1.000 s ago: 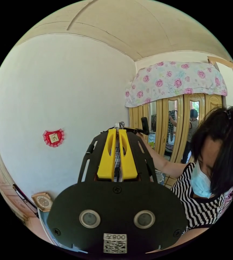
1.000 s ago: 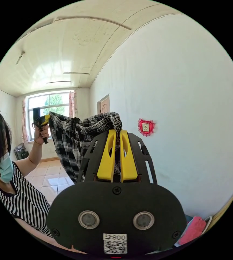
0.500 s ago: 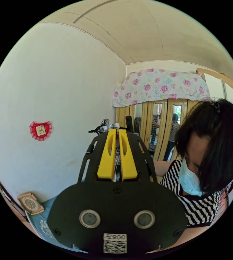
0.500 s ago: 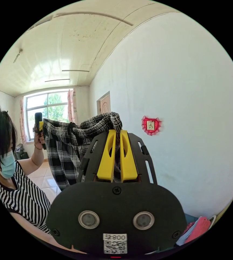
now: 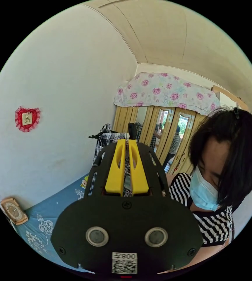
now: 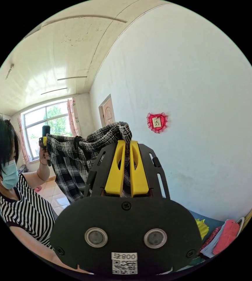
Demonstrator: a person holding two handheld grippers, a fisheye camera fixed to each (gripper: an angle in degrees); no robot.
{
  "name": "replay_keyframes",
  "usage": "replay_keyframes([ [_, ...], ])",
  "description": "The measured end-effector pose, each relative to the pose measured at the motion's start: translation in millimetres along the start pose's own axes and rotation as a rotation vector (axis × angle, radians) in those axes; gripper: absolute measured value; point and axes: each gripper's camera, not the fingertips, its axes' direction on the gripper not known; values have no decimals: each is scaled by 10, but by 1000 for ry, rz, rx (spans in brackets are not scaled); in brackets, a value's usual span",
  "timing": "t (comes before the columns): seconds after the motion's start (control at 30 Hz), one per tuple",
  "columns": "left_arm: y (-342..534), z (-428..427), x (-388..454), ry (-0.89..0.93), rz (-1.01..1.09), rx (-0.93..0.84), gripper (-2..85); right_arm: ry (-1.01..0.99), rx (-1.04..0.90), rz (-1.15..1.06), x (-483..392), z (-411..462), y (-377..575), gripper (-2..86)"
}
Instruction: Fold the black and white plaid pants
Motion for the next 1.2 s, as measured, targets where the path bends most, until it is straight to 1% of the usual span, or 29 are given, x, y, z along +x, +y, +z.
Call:
replay_keyframes([
  [0.23, -77, -314, -373, 12, -22, -23, 18, -30, 1, 7, 787, 905, -186, 24],
  [0.37, -33, -704, -722, -7, -51, -17, 19, -52, -13, -6, 1179, 1514, -317, 24],
  [0.47, 59, -1102, -1033, -44, -86, -1, 19, -90, -34, -13, 1509, 2160, -426, 25],
  [0.53, 142, -1387, -1262, -70, -118, 7, 20, -127, -73, -15, 1773, 2809, -504, 25],
  [0.57, 209, -1594, -1424, -92, -141, 14, 20, -137, -85, -15, 1837, 2986, -521, 25],
  [0.63, 342, -1930, -1686, -128, -179, 27, 20, -181, -135, -12, 2091, 3745, -571, 24],
  [0.67, 452, -2168, -1878, -150, -211, 35, 20, -192, -149, -11, 2154, 3947, -578, 24],
  [0.73, 654, -2546, -2193, -180, -266, 47, 20, -234, -217, -2, 2391, 4789, -575, 24],
  [0.77, 817, -2813, -2420, -201, -308, 57, 20, -242, -238, 1, 2449, 5013, -566, 24],
  [0.83, 1112, -3238, -2790, -239, -377, 69, 20, -267, -333, 13, 2670, 5945, -487, 24],
  [0.87, 1338, -3530, -3054, -258, -431, 79, 20, -273, -358, 17, 2723, 6186, -456, 24],
  [0.93, 1732, -3982, -3483, -274, -522, 93, 20, -294, -463, 34, 2928, 7169, -277, 25],
  [0.97, 2037, -4292, -3781, -281, -594, 113, 20, -297, -491, 38, 2977, 7419, -220, 25],
  [1.03, 2537, -4748, -4243, -275, -699, 131, 20, -305, -603, 59, 3166, 8410, 50, 25],
  [1.07, 2911, -5067, -4547, -277, -780, 157, 20, -308, -630, 64, 3212, 8660, 127, 25],
  [1.1, 3280, -5370, -4832, -271, -851, 175, 20, -315, -691, 73, 3301, 9165, 291, 25],
  [1.13, 3470, -5523, -4965, -275, -894, 188, 20, -322, -753, 85, 3389, 9667, 462, 25],
  [1.17, 3840, -5821, -5214, -283, -970, 212, 20, -326, -784, 91, 3432, 9915, 549, 25],
  [1.2, 4192, -6107, -5437, -294, -1040, 224, 20, -337, -846, 100, 3513, 10400, 722, 25],
])
